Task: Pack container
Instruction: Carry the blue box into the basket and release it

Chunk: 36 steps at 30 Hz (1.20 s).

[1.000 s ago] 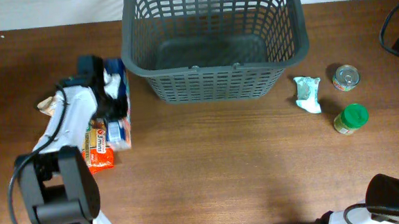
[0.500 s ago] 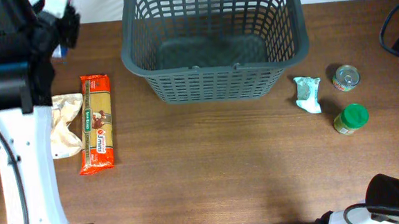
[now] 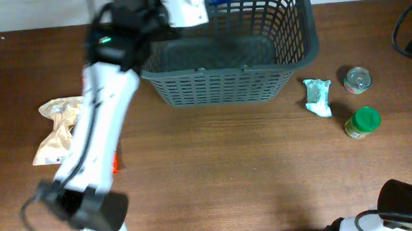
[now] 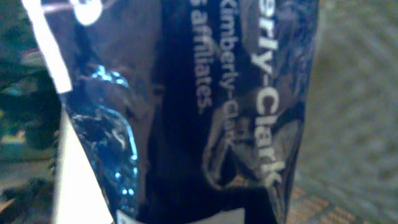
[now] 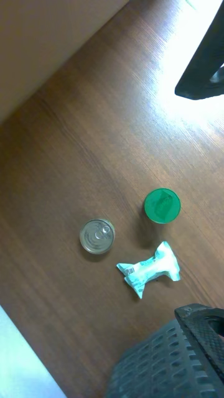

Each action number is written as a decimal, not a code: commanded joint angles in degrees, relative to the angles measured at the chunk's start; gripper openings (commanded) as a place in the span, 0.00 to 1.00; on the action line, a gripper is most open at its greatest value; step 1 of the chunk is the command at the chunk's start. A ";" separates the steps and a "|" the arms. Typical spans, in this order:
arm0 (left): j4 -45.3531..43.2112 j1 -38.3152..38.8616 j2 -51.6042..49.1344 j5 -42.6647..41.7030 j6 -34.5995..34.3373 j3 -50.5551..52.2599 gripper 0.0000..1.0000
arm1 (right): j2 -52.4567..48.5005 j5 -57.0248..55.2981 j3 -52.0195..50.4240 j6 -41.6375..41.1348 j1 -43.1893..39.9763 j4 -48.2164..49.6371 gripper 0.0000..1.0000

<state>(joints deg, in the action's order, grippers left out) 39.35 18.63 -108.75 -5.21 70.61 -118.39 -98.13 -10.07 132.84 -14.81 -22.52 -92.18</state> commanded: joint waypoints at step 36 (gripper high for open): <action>1.84 4.35 -13.18 23.15 -27.98 -27.39 0.98 | -0.09 -0.94 -0.31 -0.52 -0.37 0.02 0.99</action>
<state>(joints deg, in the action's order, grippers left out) 38.04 22.76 -129.21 12.10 48.21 -138.98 -98.13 -10.07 132.84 -14.83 -22.52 -92.20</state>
